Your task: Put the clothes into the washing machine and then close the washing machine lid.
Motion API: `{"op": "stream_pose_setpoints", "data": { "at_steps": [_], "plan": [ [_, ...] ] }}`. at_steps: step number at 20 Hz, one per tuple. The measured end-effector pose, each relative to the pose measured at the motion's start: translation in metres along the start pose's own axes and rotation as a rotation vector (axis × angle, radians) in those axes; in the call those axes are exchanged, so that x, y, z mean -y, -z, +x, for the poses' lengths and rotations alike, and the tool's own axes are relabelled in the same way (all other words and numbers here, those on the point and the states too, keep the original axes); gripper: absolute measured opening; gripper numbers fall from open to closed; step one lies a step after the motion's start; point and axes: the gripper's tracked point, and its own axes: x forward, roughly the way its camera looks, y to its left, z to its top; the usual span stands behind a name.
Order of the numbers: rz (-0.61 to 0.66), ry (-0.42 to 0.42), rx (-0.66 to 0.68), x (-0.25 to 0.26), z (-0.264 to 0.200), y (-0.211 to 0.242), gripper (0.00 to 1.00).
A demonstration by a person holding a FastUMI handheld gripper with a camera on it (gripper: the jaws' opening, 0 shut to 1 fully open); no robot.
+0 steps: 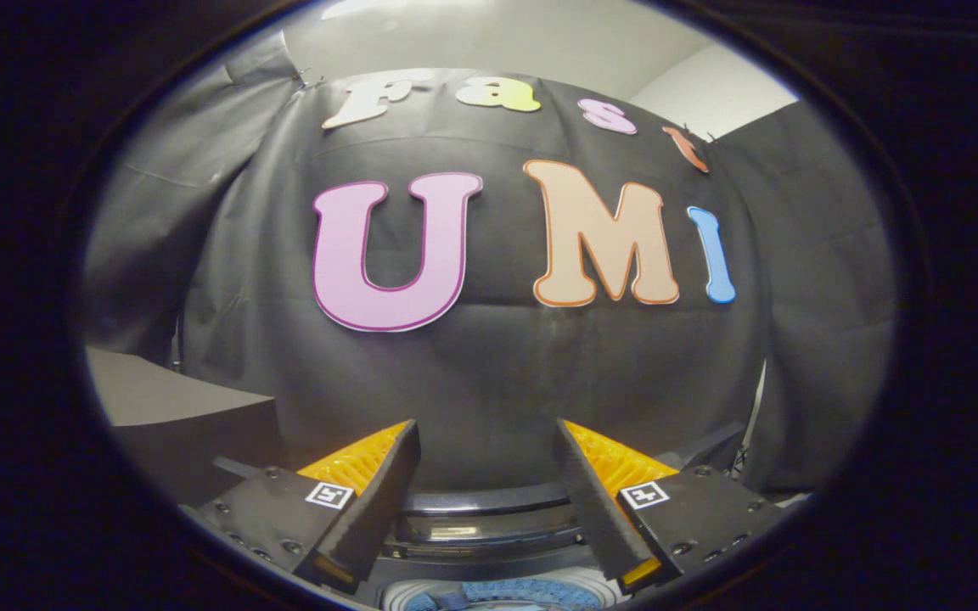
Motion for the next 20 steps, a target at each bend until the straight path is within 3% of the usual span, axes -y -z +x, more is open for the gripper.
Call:
{"op": "stream_pose_setpoints", "data": {
  "at_steps": [7,11,15,20],
  "plan": [
    [0.019,0.006,-0.037,-0.001,-0.004,0.007,0.98],
    [0.03,0.002,-0.166,-0.001,-0.028,0.03,0.98],
    [0.129,0.018,-0.262,-0.017,-0.048,0.041,0.96],
    [0.036,-0.002,-0.244,-0.007,-0.05,0.036,0.96]
  ]
}}
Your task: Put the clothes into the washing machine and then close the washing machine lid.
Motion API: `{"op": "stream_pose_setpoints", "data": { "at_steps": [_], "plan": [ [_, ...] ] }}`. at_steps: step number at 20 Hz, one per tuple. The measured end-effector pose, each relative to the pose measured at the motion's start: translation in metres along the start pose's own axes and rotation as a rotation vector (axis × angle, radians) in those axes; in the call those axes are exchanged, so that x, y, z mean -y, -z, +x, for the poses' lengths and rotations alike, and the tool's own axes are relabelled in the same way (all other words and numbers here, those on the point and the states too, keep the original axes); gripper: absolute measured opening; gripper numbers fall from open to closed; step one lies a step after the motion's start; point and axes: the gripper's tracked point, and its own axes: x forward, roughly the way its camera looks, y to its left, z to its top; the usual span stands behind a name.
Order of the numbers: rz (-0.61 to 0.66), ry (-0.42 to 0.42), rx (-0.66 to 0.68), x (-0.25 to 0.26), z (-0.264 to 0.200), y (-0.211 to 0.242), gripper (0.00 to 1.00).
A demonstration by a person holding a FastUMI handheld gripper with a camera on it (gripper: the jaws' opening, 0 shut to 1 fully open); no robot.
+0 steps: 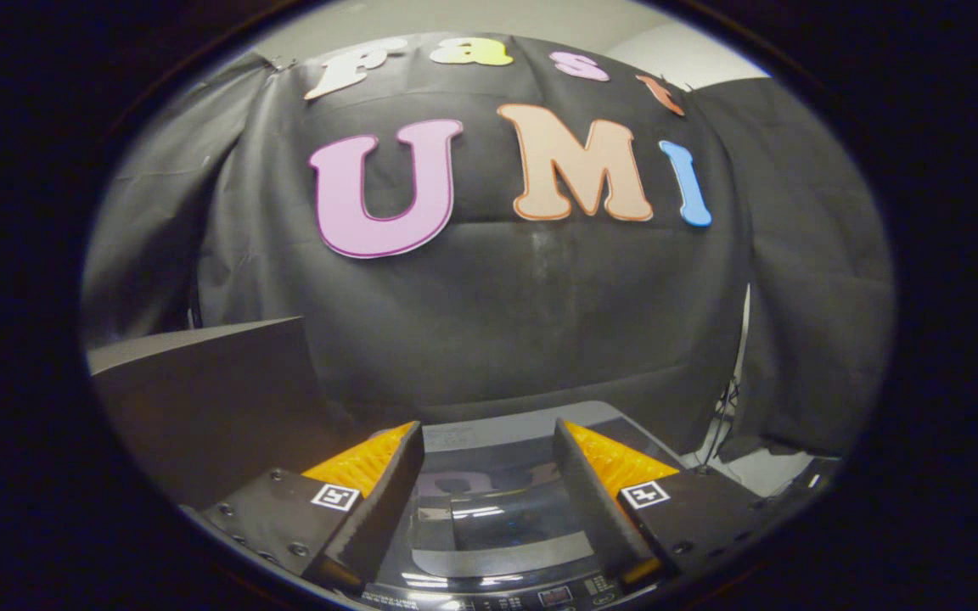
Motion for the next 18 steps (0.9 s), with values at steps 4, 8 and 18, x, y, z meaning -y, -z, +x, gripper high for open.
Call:
{"op": "stream_pose_setpoints", "data": {
  "at_steps": [4,8,18],
  "plan": [
    [-0.084,-0.035,0.016,0.002,-0.006,-0.004,0.96],
    [-0.121,-0.066,0.044,-0.001,-0.008,-0.004,0.96],
    [-0.125,-0.13,0.039,-0.011,-0.03,-0.002,0.97]
  ]
}}
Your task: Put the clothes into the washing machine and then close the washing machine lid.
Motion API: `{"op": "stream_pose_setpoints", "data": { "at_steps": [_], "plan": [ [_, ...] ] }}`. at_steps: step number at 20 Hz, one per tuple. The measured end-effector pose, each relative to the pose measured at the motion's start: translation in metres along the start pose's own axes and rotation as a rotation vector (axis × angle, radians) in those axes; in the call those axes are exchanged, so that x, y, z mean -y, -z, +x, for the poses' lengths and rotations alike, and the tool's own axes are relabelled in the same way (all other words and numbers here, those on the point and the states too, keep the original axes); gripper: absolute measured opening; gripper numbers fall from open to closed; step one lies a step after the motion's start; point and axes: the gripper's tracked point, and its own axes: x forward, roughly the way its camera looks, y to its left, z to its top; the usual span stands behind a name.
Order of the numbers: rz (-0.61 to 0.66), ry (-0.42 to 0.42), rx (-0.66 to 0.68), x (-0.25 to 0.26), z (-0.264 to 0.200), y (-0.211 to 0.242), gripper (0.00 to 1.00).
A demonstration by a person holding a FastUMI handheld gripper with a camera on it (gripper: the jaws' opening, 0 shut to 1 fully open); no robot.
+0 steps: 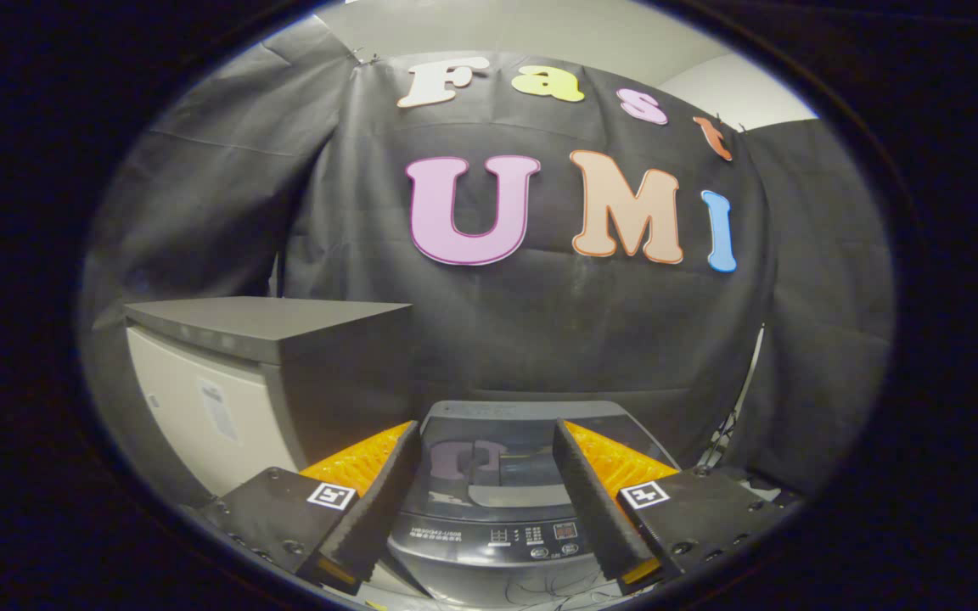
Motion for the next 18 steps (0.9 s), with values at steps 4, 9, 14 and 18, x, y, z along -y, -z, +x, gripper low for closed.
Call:
{"op": "stream_pose_setpoints", "data": {
  "at_steps": [4,9,14,18],
  "plan": [
    [-0.03,-0.004,0.051,0.004,-0.004,-0.008,0.97],
    [-0.103,0.035,0.136,0.019,-0.005,-0.018,0.98],
    [-0.062,0.073,0.126,0.026,-0.015,-0.006,0.97],
    [0.062,0.064,0.071,0.014,-0.014,0.001,0.97]
  ]
}}
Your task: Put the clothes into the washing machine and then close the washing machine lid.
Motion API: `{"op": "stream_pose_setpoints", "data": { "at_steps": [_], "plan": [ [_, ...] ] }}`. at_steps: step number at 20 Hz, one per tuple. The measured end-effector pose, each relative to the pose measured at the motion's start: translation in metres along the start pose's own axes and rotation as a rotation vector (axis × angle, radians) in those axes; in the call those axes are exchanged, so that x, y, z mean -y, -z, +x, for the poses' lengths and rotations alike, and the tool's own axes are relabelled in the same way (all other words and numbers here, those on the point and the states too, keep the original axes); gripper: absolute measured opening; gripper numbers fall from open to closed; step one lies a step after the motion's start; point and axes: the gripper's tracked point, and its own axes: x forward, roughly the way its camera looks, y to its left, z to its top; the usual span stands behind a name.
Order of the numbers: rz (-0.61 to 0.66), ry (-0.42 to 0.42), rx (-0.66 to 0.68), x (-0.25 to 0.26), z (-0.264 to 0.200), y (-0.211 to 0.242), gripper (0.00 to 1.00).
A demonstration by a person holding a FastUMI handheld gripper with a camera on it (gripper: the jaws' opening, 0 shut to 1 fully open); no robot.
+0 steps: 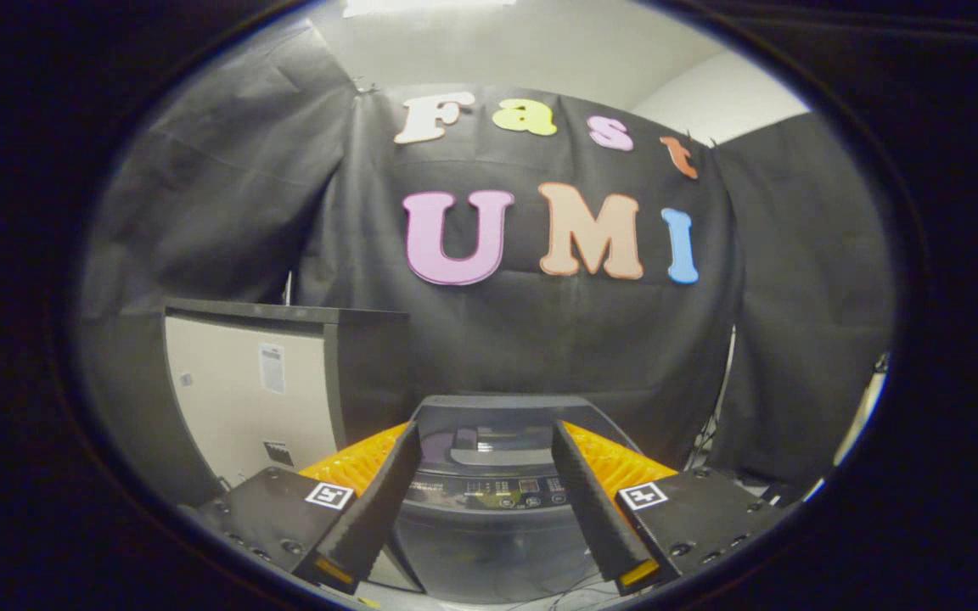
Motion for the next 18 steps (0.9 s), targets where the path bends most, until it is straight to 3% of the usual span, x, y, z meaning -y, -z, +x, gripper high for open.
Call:
{"op": "stream_pose_setpoints", "data": {
  "at_steps": [5,8,12,18],
  "plan": [
    [-0.059,-0.071,0.006,0.0,-0.005,-0.001,0.96],
    [-0.102,-0.052,0.042,0.013,-0.003,-0.01,0.97],
    [-0.05,-0.104,0.094,-0.003,0.003,-0.016,0.97],
    [0.06,-0.116,0.075,-0.014,0.006,-0.005,0.97]
  ]
}}
